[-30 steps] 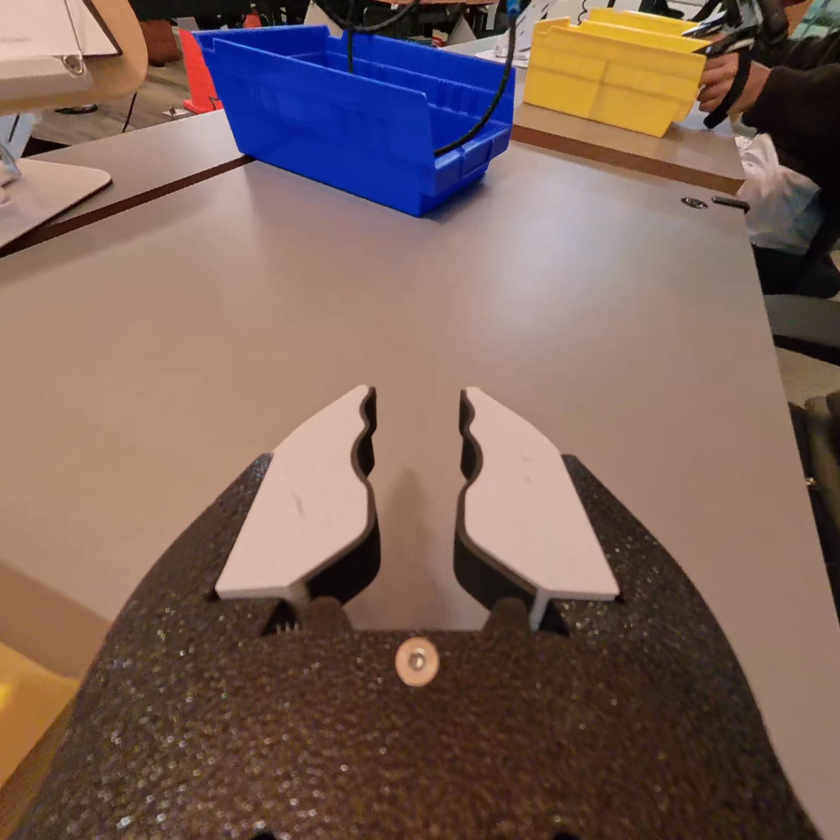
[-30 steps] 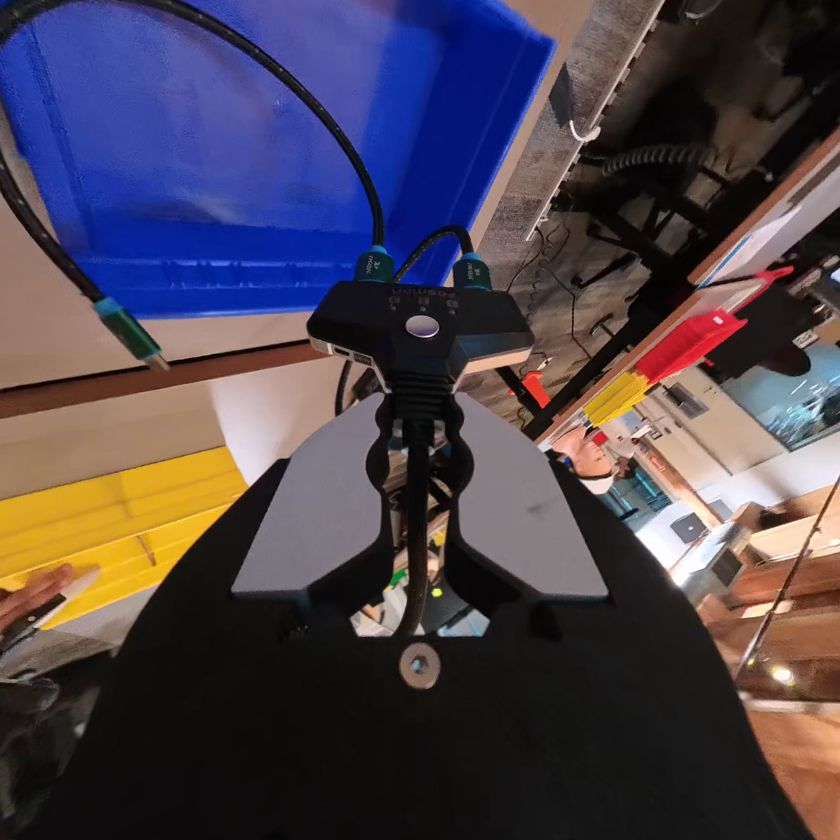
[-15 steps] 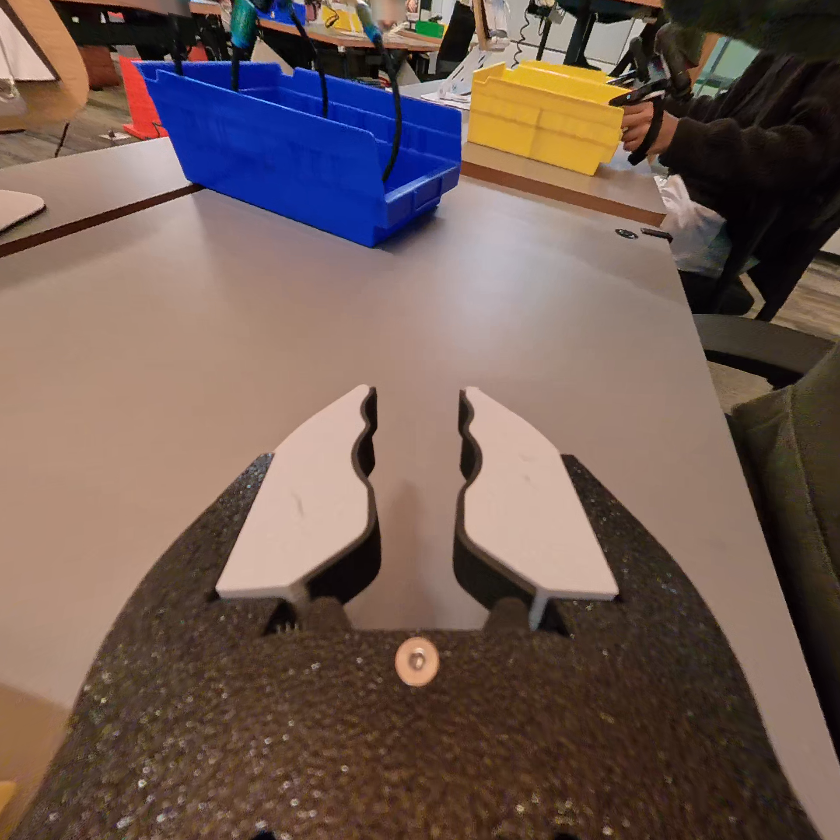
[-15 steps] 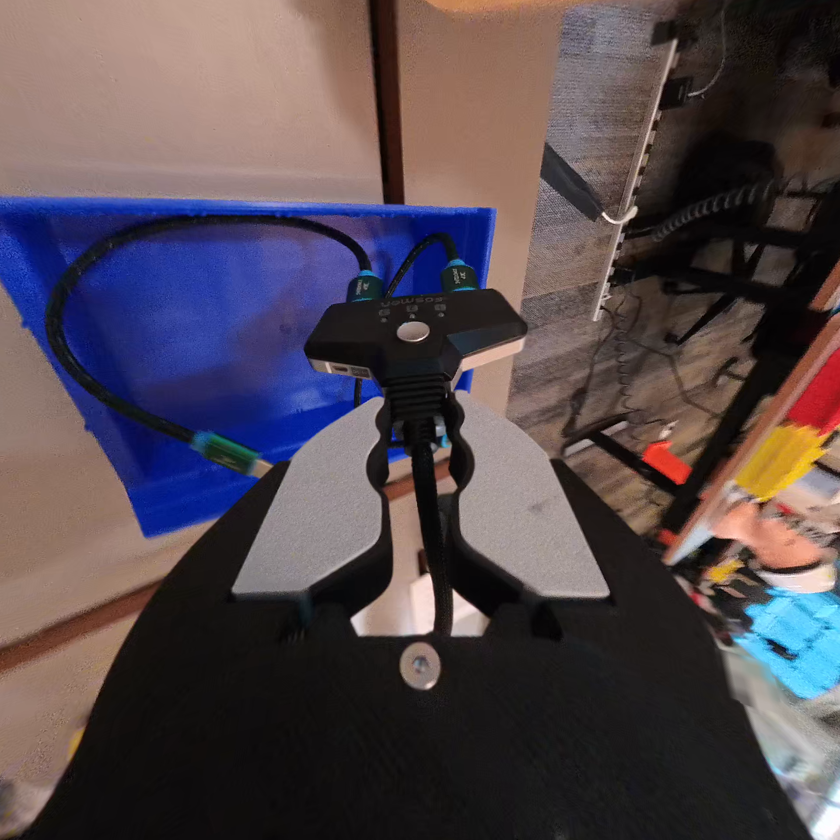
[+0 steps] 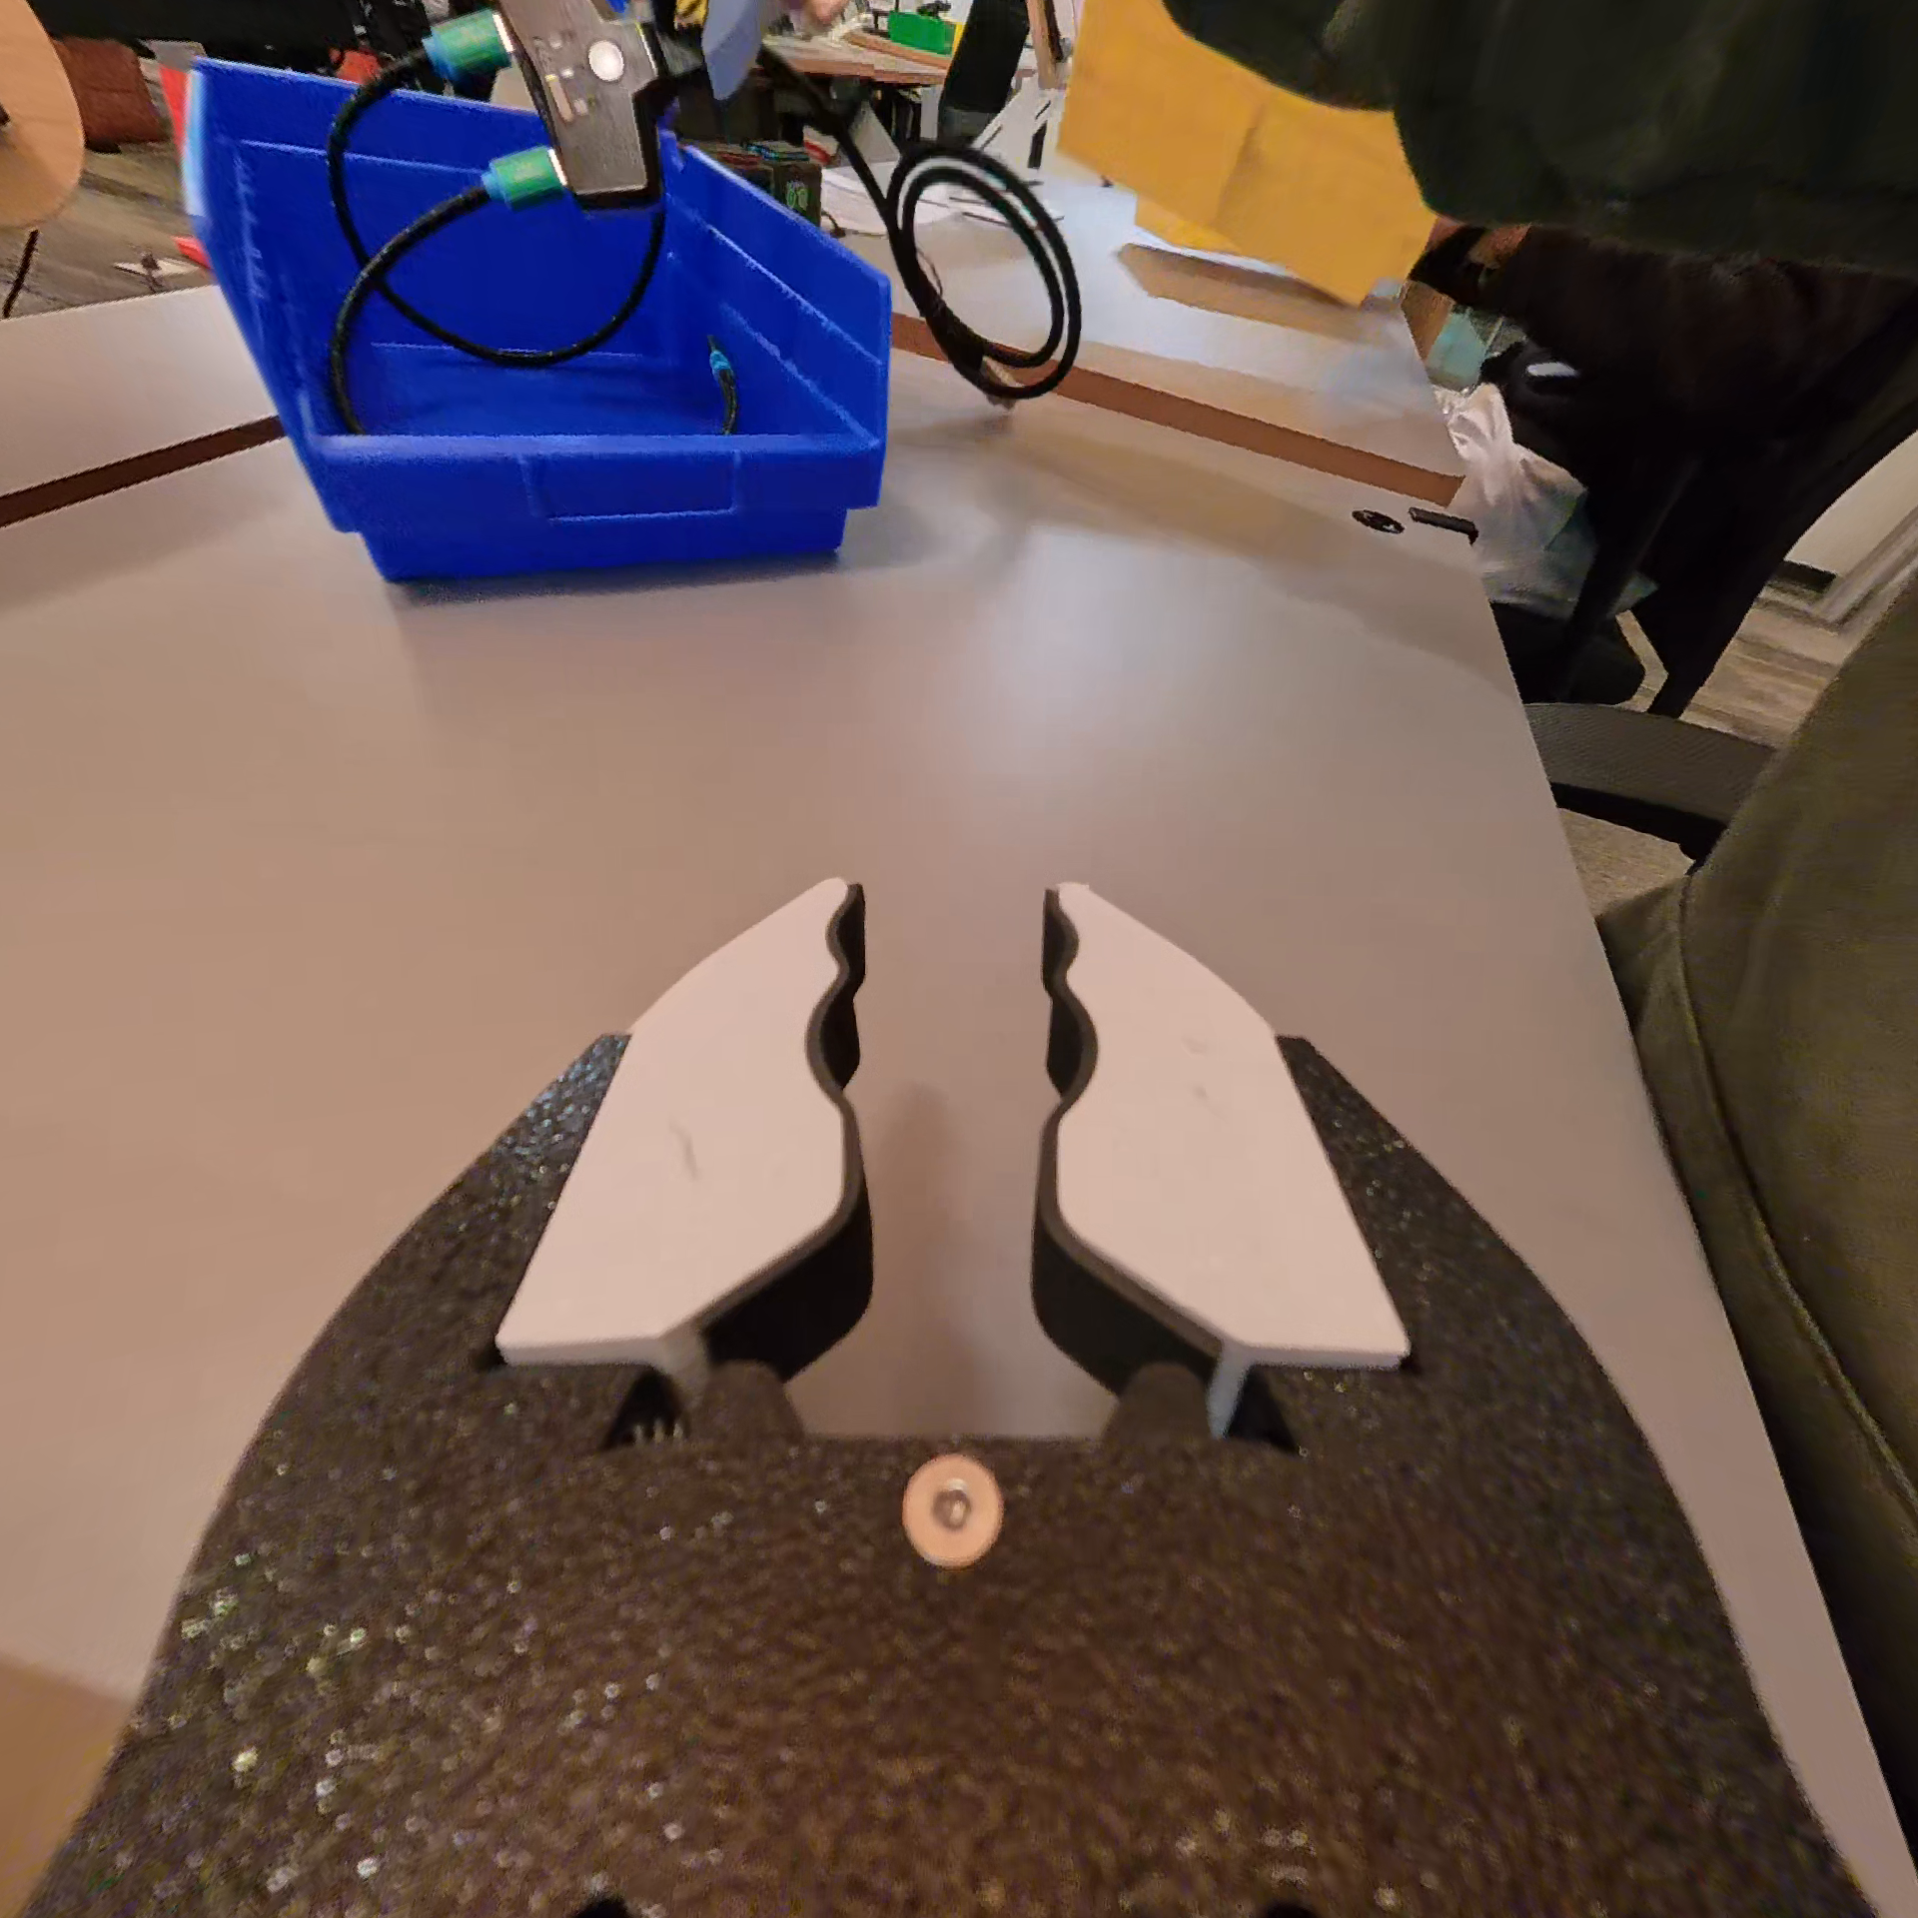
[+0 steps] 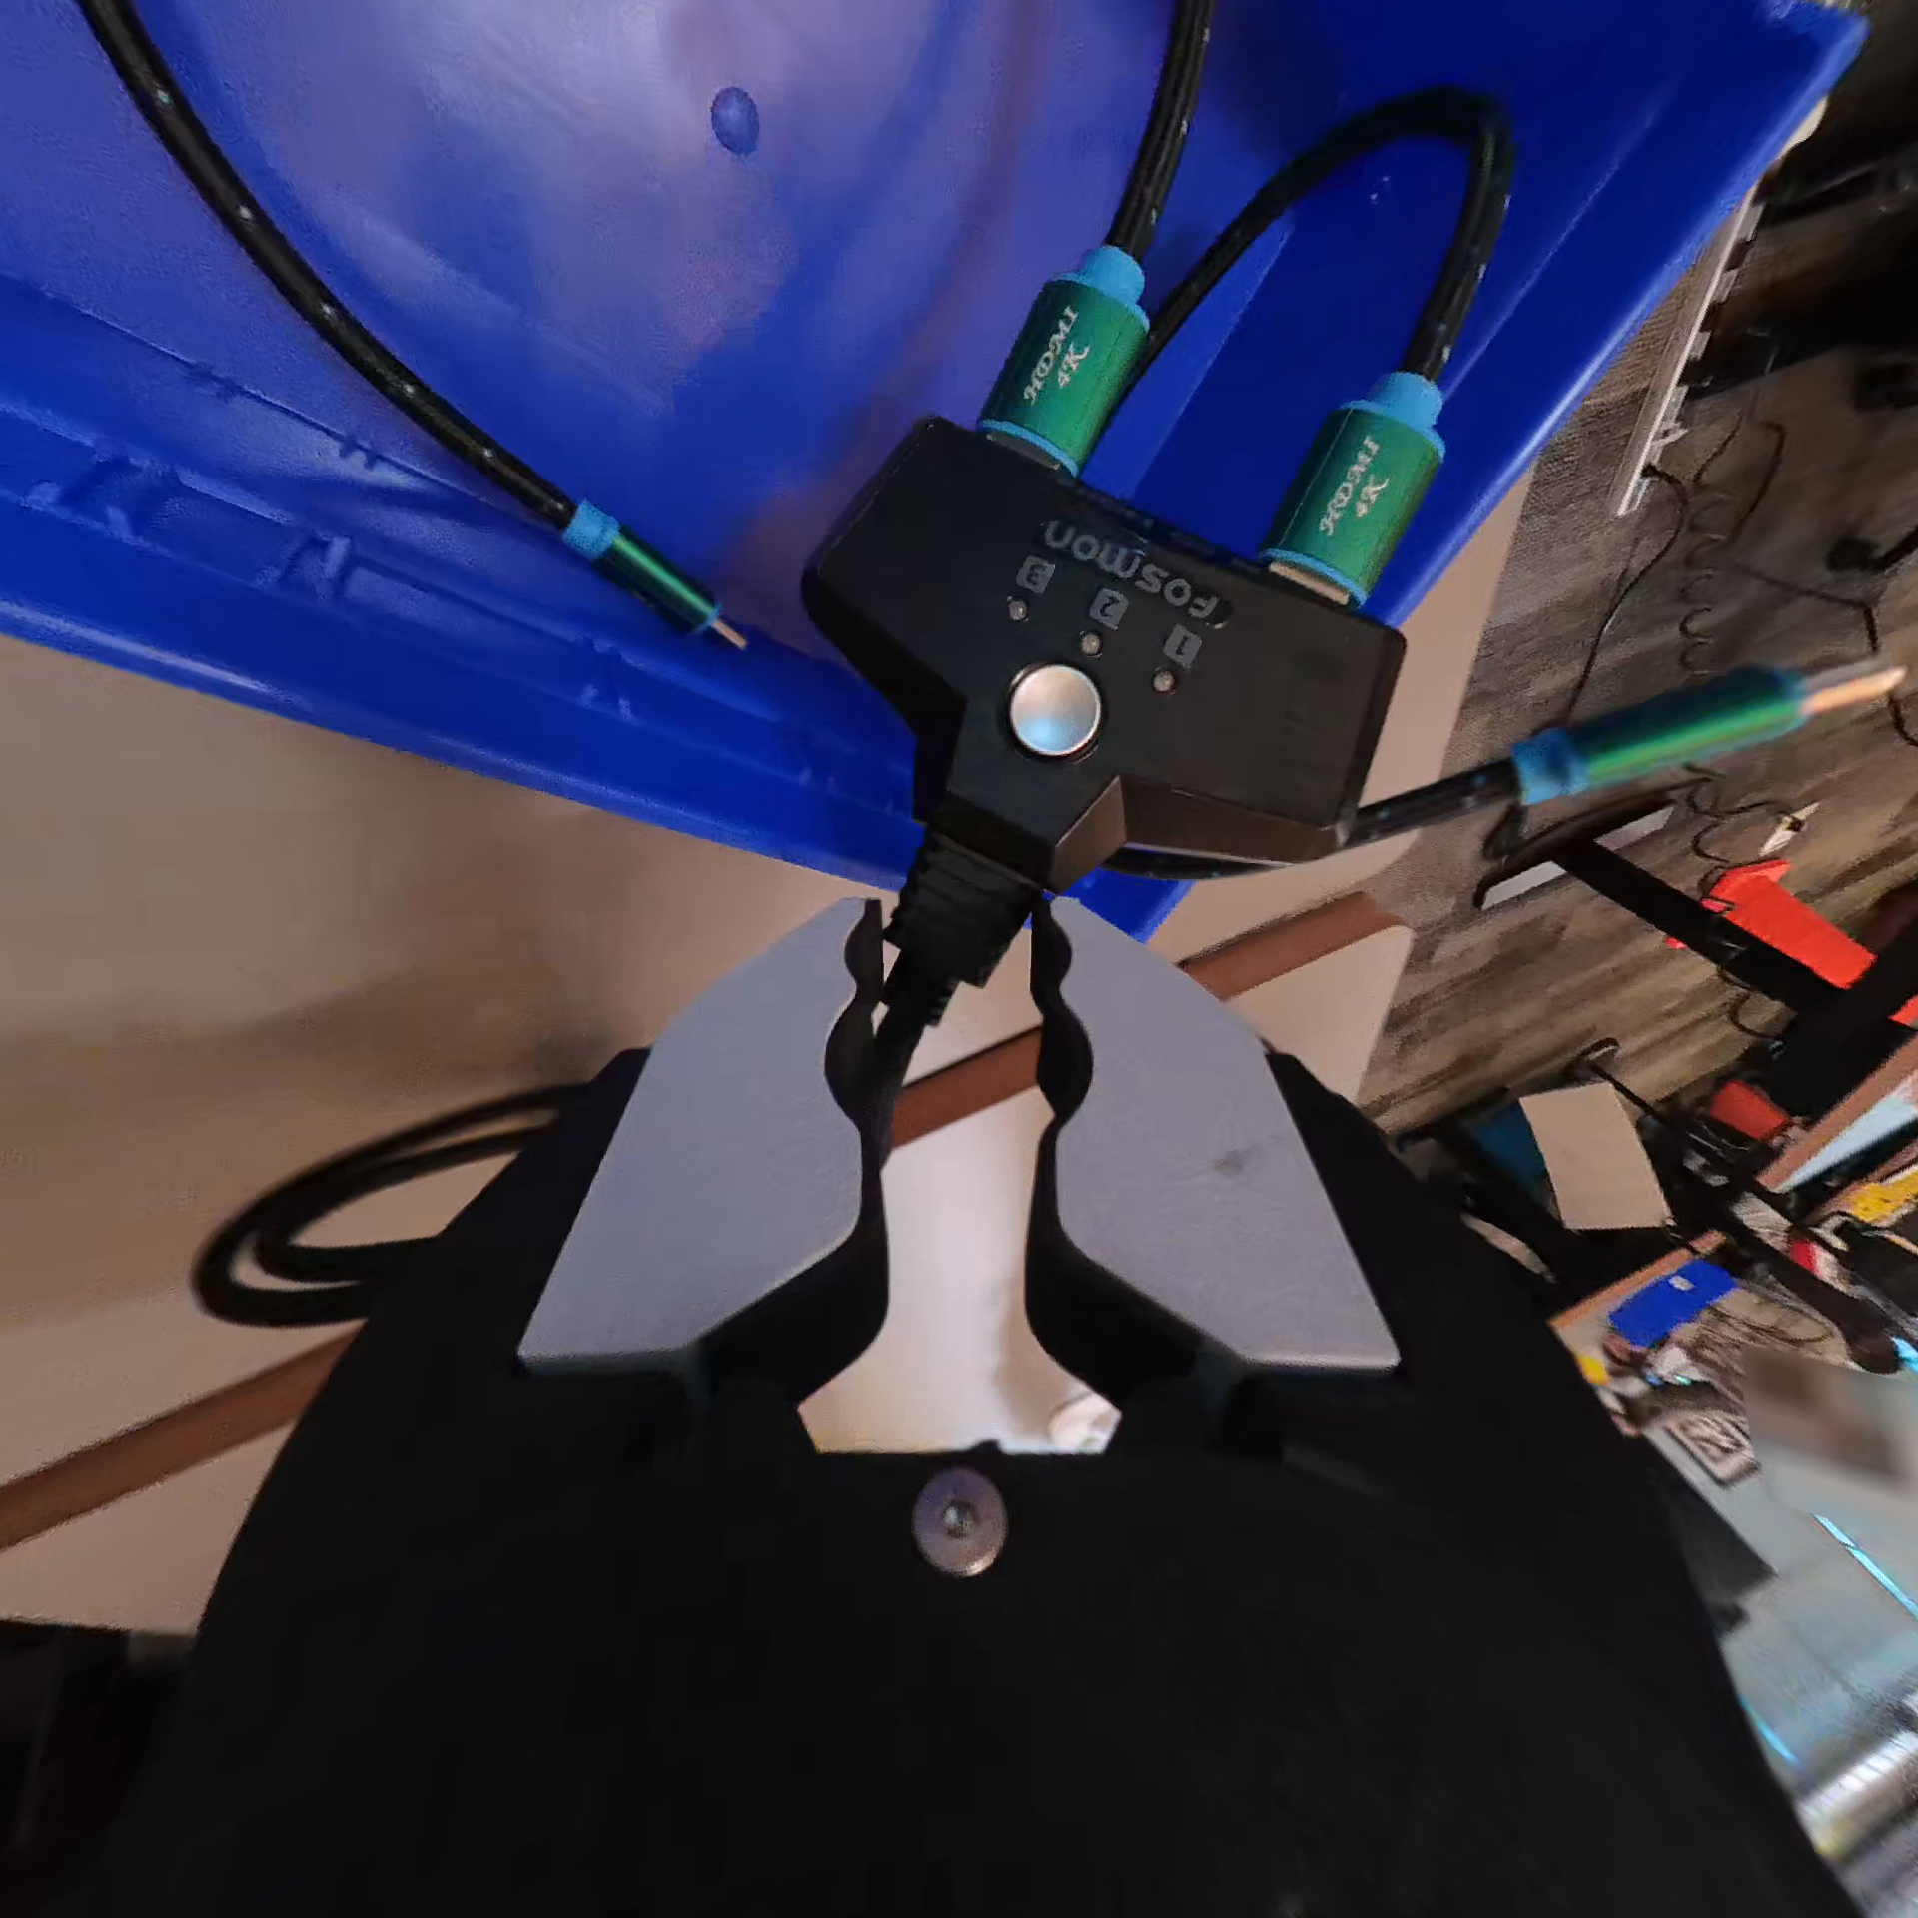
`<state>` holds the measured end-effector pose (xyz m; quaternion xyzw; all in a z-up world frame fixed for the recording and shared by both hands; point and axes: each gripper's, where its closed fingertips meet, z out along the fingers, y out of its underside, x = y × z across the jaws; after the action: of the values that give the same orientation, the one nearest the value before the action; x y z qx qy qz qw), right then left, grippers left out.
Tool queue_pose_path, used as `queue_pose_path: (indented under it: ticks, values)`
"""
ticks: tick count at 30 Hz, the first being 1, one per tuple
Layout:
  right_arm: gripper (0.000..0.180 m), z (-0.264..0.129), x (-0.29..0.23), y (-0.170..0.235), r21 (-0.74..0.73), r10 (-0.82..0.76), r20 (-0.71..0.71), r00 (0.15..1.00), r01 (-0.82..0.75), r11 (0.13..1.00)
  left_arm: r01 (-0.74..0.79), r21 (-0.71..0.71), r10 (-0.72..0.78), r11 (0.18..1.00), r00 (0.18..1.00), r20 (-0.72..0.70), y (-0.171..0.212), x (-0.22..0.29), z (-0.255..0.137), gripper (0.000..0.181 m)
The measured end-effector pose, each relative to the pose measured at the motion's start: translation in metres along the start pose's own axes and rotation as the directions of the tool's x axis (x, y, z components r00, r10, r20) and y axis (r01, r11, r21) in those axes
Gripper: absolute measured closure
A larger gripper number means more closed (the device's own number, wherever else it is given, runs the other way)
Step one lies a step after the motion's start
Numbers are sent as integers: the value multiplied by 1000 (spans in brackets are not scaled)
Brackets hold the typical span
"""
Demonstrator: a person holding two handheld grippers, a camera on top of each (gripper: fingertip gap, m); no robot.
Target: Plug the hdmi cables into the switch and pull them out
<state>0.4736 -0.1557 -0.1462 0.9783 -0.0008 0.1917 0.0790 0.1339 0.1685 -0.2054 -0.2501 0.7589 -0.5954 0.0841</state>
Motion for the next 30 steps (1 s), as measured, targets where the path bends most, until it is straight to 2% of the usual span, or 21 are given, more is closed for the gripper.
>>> queue_pose_path:
  ticks: [1,4,7,10,13,15,19,21,22,24,28,30]
  values:
    - [152,3,-4,1,20,18,8,1000,-18,1000,-4,-3,4,1000,1000,1,0,0,0,149]
    - [151,6,-15,12,50,84,14,996,-84,995,-4,-15,4,1000,1000,-10,2,3,1,149]
    - [136,-7,-19,34,96,232,-26,972,-229,969,-1,-22,0,1000,1000,-22,3,6,2,149]
    - [121,-30,-52,48,214,480,147,865,-502,838,0,-21,0,1000,1000,-23,3,6,2,149]
    - [107,-31,-91,63,275,646,219,731,-682,678,-2,-30,1,1000,1000,-24,4,6,3,149]
    - [113,-17,-124,62,294,665,238,708,-705,645,-10,-42,9,999,1000,-19,5,6,4,149]
    - [125,32,-162,74,221,673,68,737,-669,710,-5,-34,6,999,1000,22,1,5,16,149]
    - [131,50,-168,75,234,673,38,738,-662,712,10,-19,-8,1000,997,77,-11,-4,31,149]
    - [135,54,-165,76,266,677,1,736,-653,709,21,-19,-18,1000,992,125,-19,-13,41,148]
    - [167,57,-163,75,319,671,-41,740,-627,711,42,-37,-34,998,980,194,-37,-34,63,147]
    - [172,62,-168,83,339,681,-60,729,-627,701,65,-61,-40,996,937,347,-76,-98,104,139]
    - [173,55,-167,85,407,714,-43,699,-640,652,75,-71,-38,995,906,421,-92,-136,122,132]
